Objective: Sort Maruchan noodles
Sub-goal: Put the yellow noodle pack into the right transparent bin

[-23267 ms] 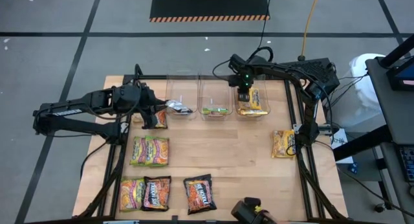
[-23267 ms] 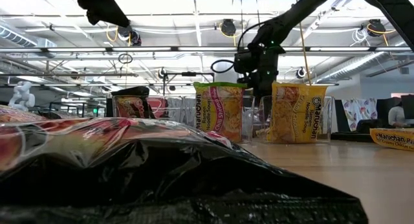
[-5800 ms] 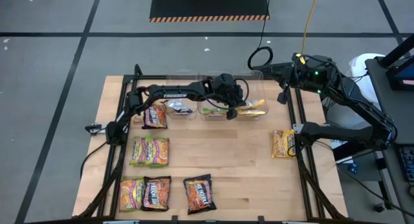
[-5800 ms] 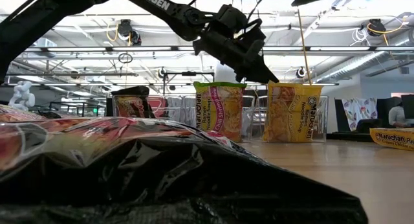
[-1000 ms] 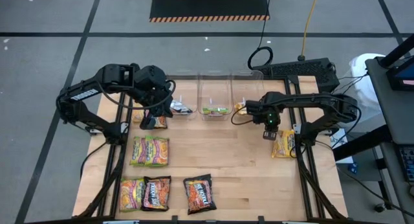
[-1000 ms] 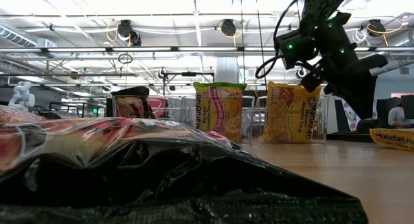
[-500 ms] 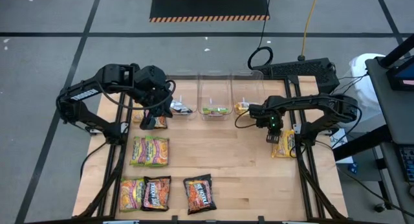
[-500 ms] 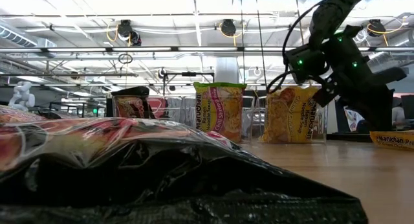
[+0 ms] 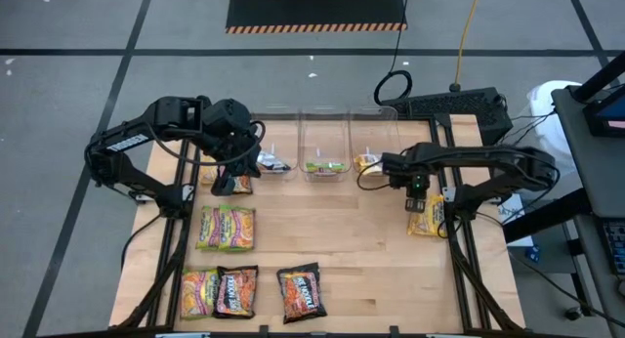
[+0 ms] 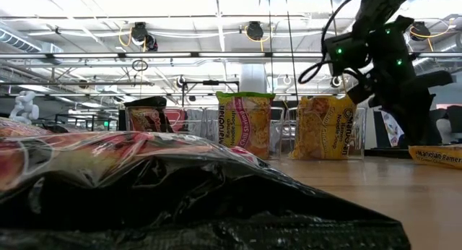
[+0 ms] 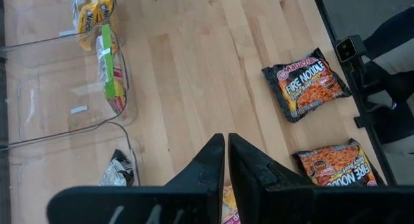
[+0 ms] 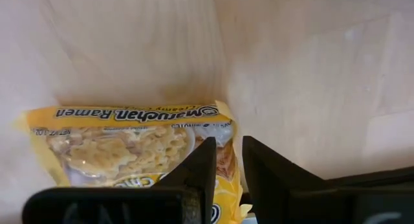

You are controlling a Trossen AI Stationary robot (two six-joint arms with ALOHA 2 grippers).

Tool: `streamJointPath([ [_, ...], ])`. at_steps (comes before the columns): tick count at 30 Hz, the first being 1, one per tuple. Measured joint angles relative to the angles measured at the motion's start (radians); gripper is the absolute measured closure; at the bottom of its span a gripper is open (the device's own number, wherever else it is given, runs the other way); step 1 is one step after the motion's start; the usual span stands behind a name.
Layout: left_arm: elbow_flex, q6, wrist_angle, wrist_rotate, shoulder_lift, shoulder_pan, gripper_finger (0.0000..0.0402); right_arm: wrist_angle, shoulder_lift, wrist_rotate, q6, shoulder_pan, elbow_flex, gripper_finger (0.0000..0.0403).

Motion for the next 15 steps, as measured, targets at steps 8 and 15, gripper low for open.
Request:
streamJointPath([
  [8, 0.0, -0.013, 0.0, 0.0, 0.0, 0.0, 0.0376, 0.007, -0.027, -0.056, -0.061, 0.0, 0.0, 0.033],
  [15, 0.0, -0.025, 0.0, 0.0, 0.0, 0.0, 0.0376, 0.065, -0.027, -0.056, -0.152, -0.004, -0.026, 0.033],
])
